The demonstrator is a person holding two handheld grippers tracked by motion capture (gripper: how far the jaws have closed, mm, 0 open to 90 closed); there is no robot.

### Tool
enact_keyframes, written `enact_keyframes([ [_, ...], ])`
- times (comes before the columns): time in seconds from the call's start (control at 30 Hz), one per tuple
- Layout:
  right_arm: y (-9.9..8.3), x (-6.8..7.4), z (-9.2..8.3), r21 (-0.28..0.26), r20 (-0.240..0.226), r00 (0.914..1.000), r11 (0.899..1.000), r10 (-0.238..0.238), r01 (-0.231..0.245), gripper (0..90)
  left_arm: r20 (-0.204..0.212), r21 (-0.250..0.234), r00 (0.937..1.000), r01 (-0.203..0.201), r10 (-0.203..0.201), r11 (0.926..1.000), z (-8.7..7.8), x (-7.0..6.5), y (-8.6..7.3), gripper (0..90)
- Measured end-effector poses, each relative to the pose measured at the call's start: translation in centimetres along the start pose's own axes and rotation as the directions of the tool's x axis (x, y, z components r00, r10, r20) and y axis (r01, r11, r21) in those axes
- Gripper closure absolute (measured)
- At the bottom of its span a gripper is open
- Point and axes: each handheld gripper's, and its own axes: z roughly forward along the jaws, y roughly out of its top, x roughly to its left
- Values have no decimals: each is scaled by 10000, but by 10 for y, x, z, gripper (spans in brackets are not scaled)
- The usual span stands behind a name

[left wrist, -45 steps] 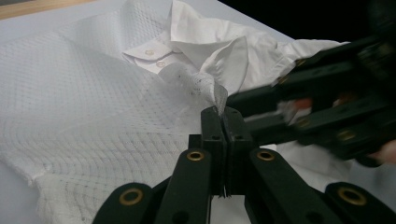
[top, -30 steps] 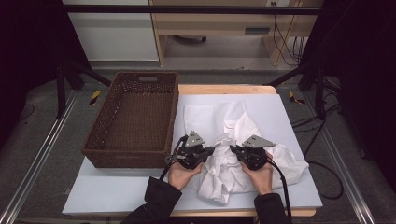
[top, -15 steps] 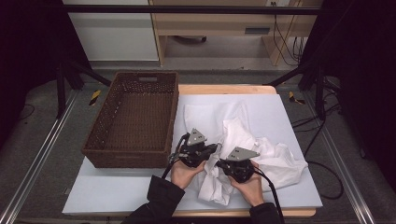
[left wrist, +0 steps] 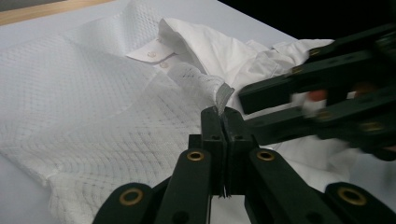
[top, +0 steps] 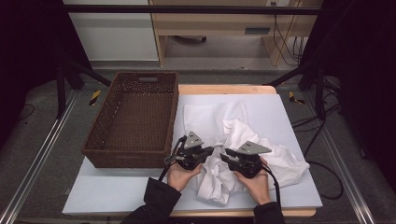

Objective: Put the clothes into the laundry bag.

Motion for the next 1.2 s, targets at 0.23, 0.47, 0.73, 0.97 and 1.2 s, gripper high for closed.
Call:
enact_keyframes([
  [0.23,-10,26,-8,6,-1245,9921,9998,175,-175,338,-103,38,9999,-12,12,10000,2,1,1,890],
  [0.47,-25,30,32,1468,-1130,9928,9889,398,-230,565,-125,13,9999,-10,10,10000,0,3,1,891],
  [0.73,-7,23,18,589,-633,9964,9968,570,-533,796,38,-169,9999,115,-114,9998,-5,3,4,890],
  [0.97,0,5,43,-72,1299,9848,9933,1151,-1151,785,175,-166,9998,-93,96,9998,-6,-4,7,891],
  [1.2,-3,-4,50,104,1227,9855,9928,1170,-1192,627,-27,-7,10000,-1,1,10000,-1,2,-1,890],
])
